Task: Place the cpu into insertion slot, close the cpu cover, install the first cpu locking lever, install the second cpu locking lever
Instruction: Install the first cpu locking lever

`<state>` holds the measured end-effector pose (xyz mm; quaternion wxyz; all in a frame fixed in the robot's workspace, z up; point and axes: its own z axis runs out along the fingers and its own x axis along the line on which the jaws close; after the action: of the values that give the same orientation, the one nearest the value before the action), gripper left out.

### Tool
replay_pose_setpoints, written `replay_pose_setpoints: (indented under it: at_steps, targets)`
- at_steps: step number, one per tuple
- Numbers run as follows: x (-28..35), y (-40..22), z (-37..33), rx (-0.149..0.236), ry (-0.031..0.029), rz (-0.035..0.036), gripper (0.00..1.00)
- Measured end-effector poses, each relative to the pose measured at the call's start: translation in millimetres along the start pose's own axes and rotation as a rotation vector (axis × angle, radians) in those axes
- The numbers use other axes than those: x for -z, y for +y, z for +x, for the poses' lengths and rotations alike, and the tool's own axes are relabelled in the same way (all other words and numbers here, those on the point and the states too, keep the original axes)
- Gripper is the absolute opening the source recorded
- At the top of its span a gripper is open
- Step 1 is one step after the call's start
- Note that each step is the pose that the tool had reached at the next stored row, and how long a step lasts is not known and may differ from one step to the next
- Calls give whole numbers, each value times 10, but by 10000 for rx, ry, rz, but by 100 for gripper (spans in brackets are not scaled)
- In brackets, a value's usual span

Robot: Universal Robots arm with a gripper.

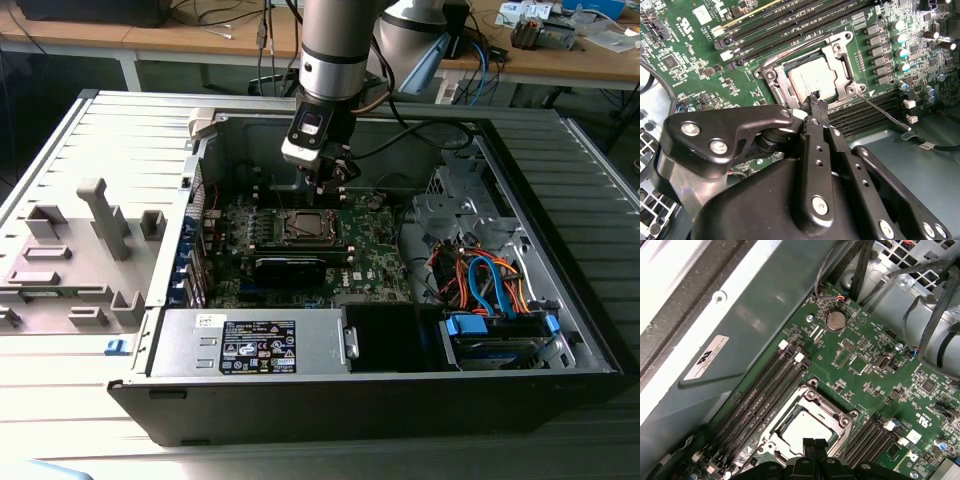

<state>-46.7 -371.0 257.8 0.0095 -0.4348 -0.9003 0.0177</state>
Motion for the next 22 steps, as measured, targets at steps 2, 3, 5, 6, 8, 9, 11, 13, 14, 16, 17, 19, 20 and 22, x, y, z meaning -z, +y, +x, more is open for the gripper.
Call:
replay_pose_setpoints:
  at_steps: [2,3,5,6,8,9,11,13,14,16,17,19,20,22]
  targets:
    - [0,0,0,32,-1,0,11]
    - [0,0,0,47,-2,0,11]
    - [0,0,0,89,-3,0,11]
    - [0,0,0,117,-5,0,11]
    - [0,0,0,145,-6,0,11]
    - [0,0,0,164,-6,0,11]
    - [0,0,0,196,-8,0,11]
    - [0,0,0,227,-9,0,11]
    - [0,0,0,243,-9,0,11]
    - [0,0,0,282,-11,1,11]
    - [0,0,0,299,-12,0,11]
    - [0,0,0,336,-14,0,11]
    - [0,0,0,360,-14,0,11]
    - [0,0,0,409,-16,0,11]
